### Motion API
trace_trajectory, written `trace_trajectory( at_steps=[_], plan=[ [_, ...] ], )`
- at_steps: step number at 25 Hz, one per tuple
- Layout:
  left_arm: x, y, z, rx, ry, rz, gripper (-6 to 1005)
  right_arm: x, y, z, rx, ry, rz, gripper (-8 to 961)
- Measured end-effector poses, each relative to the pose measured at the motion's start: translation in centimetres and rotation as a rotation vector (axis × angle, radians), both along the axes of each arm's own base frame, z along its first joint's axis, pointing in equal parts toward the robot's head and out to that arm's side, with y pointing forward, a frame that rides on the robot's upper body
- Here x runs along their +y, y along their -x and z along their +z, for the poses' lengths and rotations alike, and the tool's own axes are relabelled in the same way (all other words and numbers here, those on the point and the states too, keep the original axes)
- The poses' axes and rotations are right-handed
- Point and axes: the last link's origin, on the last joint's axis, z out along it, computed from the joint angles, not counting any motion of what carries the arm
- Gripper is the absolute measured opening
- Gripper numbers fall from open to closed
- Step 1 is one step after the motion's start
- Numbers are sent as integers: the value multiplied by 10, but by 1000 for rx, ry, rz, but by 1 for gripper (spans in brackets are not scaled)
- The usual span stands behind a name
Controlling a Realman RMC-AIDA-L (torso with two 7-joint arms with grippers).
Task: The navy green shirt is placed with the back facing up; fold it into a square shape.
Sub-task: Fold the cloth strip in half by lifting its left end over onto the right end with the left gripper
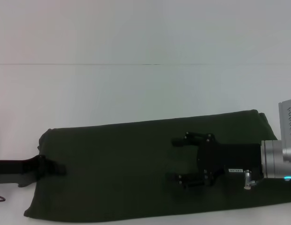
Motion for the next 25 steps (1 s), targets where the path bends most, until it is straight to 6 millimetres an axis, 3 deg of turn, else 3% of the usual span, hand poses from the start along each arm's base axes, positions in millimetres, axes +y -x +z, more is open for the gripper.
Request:
trace_trajectory(
  at_steps=[2,11,25],
  plan=[
    [0,-1,0,1,1,-4,110,0,0,0,0,0,1,928],
    [3,5,16,36,-6,-28,100,0,2,1,10,4,6,928],
    [9,22,100,232,15,8,98,-4,-2,4,39,7,-31,926]
  ],
)
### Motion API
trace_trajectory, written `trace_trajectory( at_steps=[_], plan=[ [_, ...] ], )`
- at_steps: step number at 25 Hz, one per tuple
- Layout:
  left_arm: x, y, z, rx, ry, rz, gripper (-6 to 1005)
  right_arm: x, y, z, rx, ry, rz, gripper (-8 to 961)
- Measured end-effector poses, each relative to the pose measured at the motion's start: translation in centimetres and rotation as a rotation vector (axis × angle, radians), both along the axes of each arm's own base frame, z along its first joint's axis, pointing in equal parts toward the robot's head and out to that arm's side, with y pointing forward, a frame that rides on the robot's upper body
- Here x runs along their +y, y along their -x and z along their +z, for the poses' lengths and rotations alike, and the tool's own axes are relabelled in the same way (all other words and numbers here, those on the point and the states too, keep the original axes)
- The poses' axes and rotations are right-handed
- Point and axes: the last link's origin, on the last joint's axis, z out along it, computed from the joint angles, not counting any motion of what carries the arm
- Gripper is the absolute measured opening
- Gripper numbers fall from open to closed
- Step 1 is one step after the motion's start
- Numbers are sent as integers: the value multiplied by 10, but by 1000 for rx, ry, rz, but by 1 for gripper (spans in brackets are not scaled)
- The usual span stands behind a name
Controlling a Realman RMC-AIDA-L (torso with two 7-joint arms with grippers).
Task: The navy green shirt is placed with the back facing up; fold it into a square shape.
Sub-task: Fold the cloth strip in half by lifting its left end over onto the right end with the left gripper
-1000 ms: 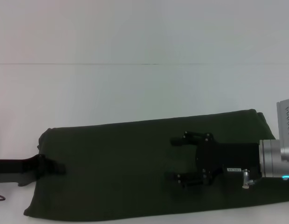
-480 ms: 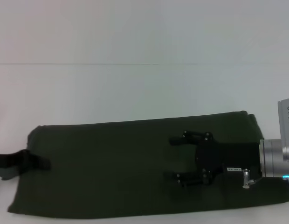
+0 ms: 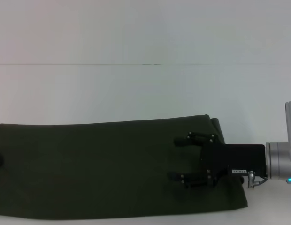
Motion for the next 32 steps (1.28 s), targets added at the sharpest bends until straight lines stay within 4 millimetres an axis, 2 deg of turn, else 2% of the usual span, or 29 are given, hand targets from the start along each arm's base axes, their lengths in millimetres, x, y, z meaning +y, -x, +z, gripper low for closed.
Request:
trace_trajectory(
  at_steps=[8,12,15,21,26,29,32],
  plan=[
    [6,-24,15,-78,-7,40,98,-2,-8,1,0,-26,-37,926],
    [6,-46,18,-200,13,14,98,-3,-11,2,6,-37,-48,925],
    [7,-63,13,-276,28,-3,98,-6,-14,2,10,-40,-60,925],
    [13,-105,-19,-497,52,-62,99,-10,-20,3,25,-54,-87,924],
    [17,-134,-58,-648,70,-82,99,-13,-24,4,32,-62,-105,923],
    [17,-146,-88,-698,86,-77,99,-15,-27,6,38,-70,-120,923],
    [17,-149,-114,-734,73,-56,99,-16,-30,7,39,-77,-132,923]
  ],
)
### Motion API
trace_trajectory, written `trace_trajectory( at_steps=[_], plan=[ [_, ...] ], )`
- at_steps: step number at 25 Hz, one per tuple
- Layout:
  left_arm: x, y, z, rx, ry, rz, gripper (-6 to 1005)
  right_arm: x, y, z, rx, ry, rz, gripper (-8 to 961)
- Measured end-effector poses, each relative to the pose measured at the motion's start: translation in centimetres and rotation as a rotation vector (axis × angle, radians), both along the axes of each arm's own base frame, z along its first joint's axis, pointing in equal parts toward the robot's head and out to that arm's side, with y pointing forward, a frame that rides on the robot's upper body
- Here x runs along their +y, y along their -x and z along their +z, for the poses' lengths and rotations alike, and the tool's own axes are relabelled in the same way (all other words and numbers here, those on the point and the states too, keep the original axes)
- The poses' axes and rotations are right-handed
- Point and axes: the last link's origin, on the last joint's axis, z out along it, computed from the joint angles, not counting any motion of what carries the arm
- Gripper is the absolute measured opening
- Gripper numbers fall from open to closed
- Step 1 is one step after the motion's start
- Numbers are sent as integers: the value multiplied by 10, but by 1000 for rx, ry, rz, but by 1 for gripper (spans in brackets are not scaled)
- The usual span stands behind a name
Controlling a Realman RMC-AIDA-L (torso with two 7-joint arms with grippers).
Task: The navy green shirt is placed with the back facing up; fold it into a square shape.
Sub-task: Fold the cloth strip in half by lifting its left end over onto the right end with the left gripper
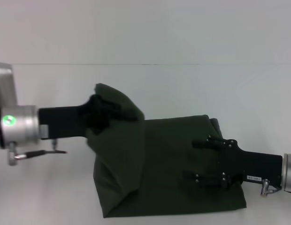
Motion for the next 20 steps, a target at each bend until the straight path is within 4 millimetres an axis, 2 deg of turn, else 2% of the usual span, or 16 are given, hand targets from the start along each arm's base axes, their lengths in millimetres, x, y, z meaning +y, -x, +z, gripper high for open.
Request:
trace_trajectory(
  at_steps=[7,15,20],
  plan=[
    [-2,0,-41,-118,-43,69,99,-3,-7,2,-11,-11,-21,922],
    [-3,-13,-73,-161,-64,58,99,-5,-15,7,-2,-42,-56,921],
    [-5,-14,-88,-151,-77,69,99,-9,-21,9,2,-52,-80,920]
  ],
)
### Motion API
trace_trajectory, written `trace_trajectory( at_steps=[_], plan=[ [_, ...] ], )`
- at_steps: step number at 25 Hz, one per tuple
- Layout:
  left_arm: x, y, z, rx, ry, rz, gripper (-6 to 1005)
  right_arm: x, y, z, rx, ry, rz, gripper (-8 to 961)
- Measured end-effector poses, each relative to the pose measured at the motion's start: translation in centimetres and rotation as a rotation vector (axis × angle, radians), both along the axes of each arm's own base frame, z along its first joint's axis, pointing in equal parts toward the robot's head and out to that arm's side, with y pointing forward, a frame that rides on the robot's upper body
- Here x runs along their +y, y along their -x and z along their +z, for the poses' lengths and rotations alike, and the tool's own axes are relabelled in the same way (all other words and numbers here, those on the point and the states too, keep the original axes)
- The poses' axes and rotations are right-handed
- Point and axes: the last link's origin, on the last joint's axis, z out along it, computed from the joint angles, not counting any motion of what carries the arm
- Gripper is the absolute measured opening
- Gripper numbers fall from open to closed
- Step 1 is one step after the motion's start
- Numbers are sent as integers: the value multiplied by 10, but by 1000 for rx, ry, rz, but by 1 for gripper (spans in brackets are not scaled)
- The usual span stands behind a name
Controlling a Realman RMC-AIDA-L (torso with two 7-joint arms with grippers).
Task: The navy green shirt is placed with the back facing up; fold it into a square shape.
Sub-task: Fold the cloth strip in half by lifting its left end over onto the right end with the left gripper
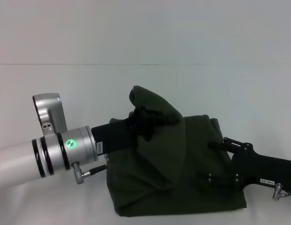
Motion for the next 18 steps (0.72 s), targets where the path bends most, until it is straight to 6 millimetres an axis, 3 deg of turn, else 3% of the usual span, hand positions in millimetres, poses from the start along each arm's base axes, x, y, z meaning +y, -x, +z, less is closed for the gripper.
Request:
trace_trajectory(
  at_steps=[18],
  plan=[
    [-5,-8,-22,5,-106,-43,121,-9,-15,11,28,-57,-64,918]
  ],
)
